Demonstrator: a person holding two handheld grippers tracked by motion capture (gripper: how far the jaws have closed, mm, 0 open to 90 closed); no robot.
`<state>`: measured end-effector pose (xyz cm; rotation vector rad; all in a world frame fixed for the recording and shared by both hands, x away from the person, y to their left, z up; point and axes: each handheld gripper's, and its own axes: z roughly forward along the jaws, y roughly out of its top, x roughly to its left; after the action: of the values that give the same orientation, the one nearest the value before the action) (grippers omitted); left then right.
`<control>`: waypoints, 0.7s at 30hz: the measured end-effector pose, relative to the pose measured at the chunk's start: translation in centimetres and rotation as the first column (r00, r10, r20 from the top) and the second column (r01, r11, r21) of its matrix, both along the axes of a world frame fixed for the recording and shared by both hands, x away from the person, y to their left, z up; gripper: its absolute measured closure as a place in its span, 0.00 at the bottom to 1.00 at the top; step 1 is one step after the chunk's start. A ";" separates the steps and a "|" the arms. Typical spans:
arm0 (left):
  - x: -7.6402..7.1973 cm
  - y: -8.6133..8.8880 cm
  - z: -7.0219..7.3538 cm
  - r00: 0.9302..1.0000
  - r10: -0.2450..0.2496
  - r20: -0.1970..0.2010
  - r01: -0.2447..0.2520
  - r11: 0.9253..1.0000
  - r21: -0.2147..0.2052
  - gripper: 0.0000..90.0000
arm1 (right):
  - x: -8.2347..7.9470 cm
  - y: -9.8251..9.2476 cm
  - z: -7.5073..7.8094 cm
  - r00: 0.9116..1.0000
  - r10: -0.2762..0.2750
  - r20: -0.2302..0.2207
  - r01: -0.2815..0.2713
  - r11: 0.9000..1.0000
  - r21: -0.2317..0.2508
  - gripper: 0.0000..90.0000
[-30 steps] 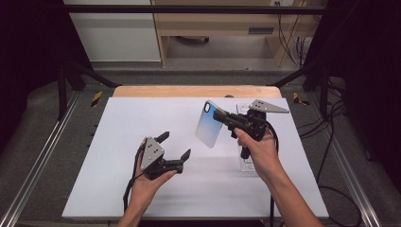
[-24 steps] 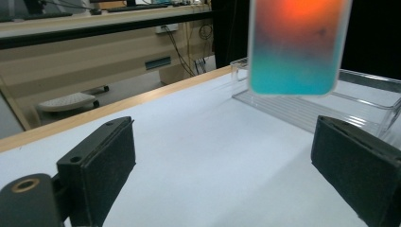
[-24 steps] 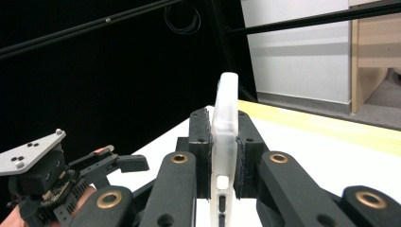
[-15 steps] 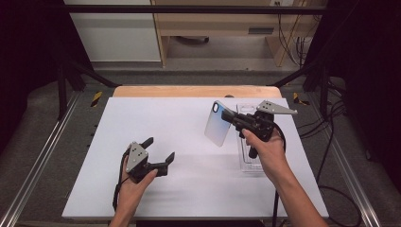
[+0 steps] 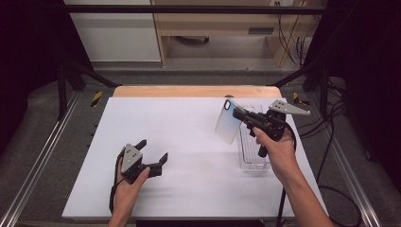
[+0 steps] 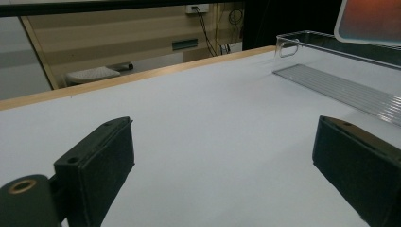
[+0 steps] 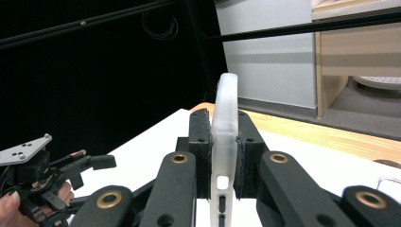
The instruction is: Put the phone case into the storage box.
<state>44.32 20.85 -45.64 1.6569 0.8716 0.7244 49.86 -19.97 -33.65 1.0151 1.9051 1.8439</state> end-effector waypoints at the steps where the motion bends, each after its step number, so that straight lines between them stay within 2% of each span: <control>1: 0.0 0.0 0.0 1.000 0.000 -0.001 0.000 1.000 0.000 0.06 | 0.0 -0.1 0.0 1.000 -0.005 0.000 0.005 1.000 -0.001 0.90; 12: 0.0 0.1 -0.2 1.000 0.003 -0.004 -0.003 1.000 0.010 0.06 | 0.2 -1.5 0.8 0.995 -0.093 0.027 0.092 0.996 0.014 0.90; 21: 0.0 0.0 -0.2 1.000 0.004 -0.004 -0.004 1.000 0.013 0.06 | 0.6 -3.0 1.4 0.993 -0.115 0.033 0.115 0.993 -0.012 0.90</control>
<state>44.35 20.88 -45.88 1.6692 0.8748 0.7306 50.49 -22.93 -32.28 1.0608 1.7992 1.7701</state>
